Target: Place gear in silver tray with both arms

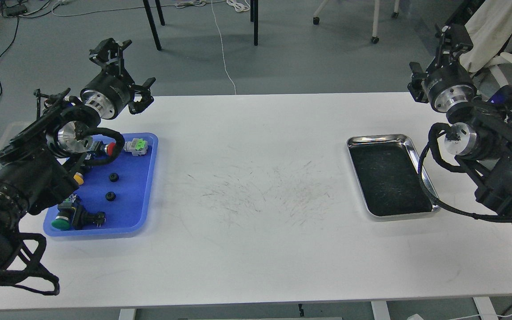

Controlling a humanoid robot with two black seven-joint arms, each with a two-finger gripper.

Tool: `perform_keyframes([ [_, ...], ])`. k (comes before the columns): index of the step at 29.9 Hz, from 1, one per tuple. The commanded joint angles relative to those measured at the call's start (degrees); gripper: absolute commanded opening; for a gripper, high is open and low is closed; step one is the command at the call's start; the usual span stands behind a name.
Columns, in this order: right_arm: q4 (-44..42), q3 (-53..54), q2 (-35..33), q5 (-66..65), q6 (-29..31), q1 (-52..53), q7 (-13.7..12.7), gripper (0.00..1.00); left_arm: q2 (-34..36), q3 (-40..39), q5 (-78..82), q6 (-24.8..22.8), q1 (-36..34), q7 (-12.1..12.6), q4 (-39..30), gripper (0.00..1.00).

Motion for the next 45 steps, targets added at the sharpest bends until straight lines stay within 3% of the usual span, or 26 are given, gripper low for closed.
perform_keyframes([
  [1,0.0,0.0,0.0,0.0,0.0,0.0,0.0,0.99,-0.1,-0.2,0.0,0.5,-0.1,-0.2,0.0,0.99],
  [10,0.0,0.0,0.1,0.0,-0.1,0.0,0.0,0.99,-0.1,-0.3,-0.5,-0.4,-0.4,-1.3,0.7,0.99],
  [14,0.0,-0.1,0.0,0.0,-0.2,-0.1,0.0,0.99,0.1,-0.4,0.1,-0.7,-0.4,-0.3,0.7,0.99],
  [19,0.1,-0.1,-0.1,0.0,-0.2,-0.2,0.0,0.99,0.1,-0.4,-0.2,-6.0,-0.1,-0.5,0.9,0.99],
  [24,0.1,-0.1,-0.3,0.0,-0.2,-0.4,0.0,0.99,0.1,-0.7,-0.3,-6.1,0.0,-1.7,0.9,0.99],
  [30,0.2,-0.1,-0.3,0.0,-0.1,-0.4,0.1,0.99,0.2,-0.5,-0.3,-6.1,0.0,-6.2,0.9,0.99],
  [45,0.1,0.0,0.1,0.0,-0.2,-0.7,0.1,0.99,-0.3,0.1,0.1,-4.6,0.8,-6.1,0.9,0.99],
])
